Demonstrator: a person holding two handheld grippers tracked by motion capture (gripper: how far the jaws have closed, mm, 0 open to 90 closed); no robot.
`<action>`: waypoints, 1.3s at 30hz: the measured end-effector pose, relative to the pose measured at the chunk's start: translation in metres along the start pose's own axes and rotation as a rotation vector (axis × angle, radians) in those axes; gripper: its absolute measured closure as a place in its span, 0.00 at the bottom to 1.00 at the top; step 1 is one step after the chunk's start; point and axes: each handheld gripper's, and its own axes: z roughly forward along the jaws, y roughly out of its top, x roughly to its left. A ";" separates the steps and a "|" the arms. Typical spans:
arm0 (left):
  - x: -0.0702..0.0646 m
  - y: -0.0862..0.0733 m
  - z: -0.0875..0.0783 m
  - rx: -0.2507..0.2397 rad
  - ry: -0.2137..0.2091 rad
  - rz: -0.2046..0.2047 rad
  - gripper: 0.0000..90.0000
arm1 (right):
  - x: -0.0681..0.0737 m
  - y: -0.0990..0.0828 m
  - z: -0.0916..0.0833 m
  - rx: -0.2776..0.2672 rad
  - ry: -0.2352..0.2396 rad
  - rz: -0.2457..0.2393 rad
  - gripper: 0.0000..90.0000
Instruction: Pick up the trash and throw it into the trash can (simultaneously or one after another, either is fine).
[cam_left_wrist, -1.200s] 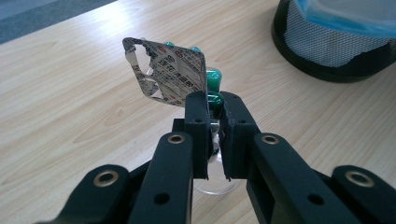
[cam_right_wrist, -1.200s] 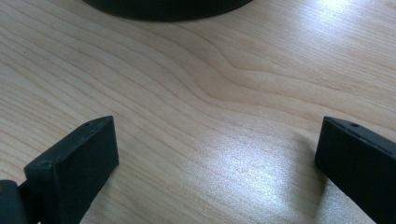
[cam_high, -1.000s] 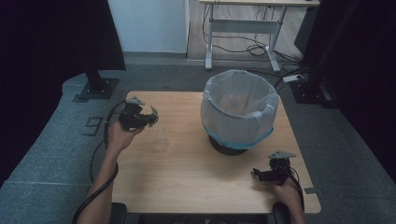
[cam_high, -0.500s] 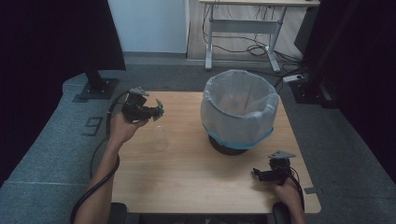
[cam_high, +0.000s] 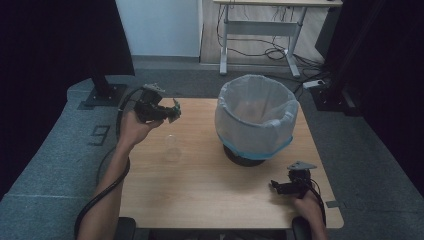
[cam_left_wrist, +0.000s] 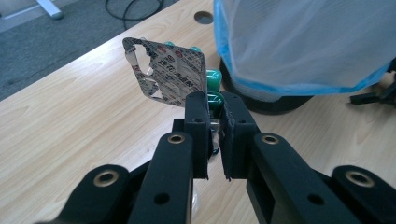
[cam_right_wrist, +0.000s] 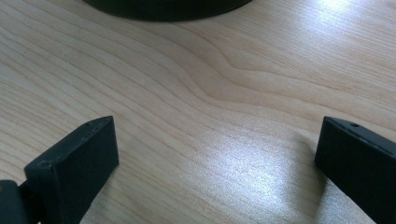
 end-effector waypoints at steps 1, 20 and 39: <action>-0.001 0.003 -0.001 0.000 -0.004 0.002 0.92 | 0.000 0.000 0.000 0.000 0.000 0.000 0.00; -0.024 0.053 -0.017 0.018 -0.049 0.059 0.92 | 0.000 0.000 0.000 0.000 0.001 0.000 0.00; -0.054 0.105 -0.013 0.017 -0.104 0.111 0.92 | 0.000 0.000 0.000 0.001 0.001 0.000 0.00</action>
